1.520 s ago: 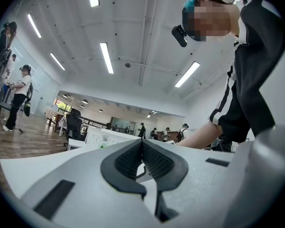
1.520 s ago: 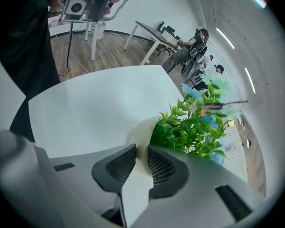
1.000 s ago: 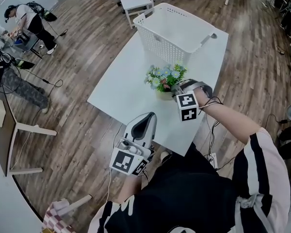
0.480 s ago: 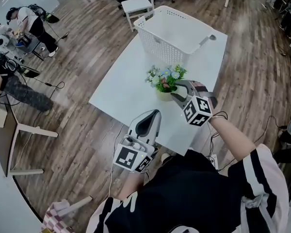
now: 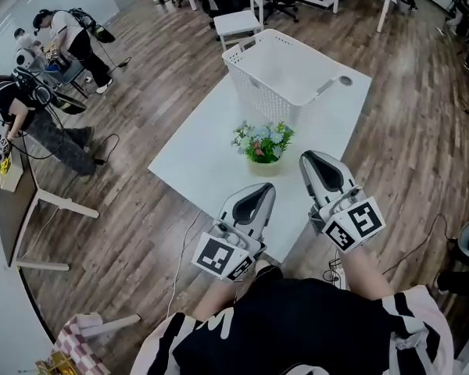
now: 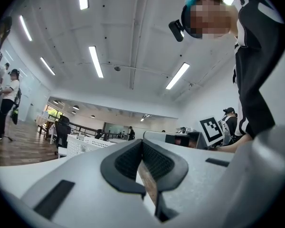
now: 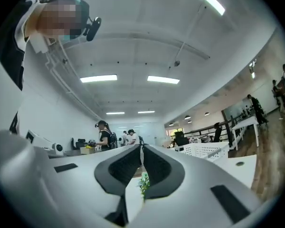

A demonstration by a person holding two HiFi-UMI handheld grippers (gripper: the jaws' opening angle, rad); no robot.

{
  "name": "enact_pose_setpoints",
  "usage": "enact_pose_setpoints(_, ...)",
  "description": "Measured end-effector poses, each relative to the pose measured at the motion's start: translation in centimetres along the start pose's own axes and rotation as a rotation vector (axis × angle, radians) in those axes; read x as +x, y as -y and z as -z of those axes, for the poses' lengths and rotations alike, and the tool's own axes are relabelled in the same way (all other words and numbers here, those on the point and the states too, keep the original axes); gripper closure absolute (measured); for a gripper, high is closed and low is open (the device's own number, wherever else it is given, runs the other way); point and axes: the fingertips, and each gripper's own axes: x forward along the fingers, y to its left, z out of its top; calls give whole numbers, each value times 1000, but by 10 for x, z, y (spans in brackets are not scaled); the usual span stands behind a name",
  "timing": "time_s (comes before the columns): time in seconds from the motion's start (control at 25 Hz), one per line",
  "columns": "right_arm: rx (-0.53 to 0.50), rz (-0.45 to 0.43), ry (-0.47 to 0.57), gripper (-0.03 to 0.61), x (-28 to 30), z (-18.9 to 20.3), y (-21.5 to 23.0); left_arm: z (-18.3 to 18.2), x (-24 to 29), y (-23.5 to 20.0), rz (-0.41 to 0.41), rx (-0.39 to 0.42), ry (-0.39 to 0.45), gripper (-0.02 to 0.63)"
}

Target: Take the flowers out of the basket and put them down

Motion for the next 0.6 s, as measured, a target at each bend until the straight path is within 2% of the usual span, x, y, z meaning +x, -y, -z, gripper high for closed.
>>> enact_pose_setpoints(0.08, -12, -53, -29, 541, -11, -3, -14, -2, 5, 18, -5, 2, 6, 610)
enact_pose_setpoints(0.28, -123, -143, -61, 546, -59, -14, -37, 4, 11, 68, -29, 1, 7, 609)
enact_pose_setpoints(0.52, -110, -202, -83, 546, -128, -17, -41, 15, 8, 135, -71, 5, 9, 609)
enact_pose_setpoints(0.6, -134, -228, -96, 546, -147, -15, -47, 19, 2, 155, -87, -14, 18, 609)
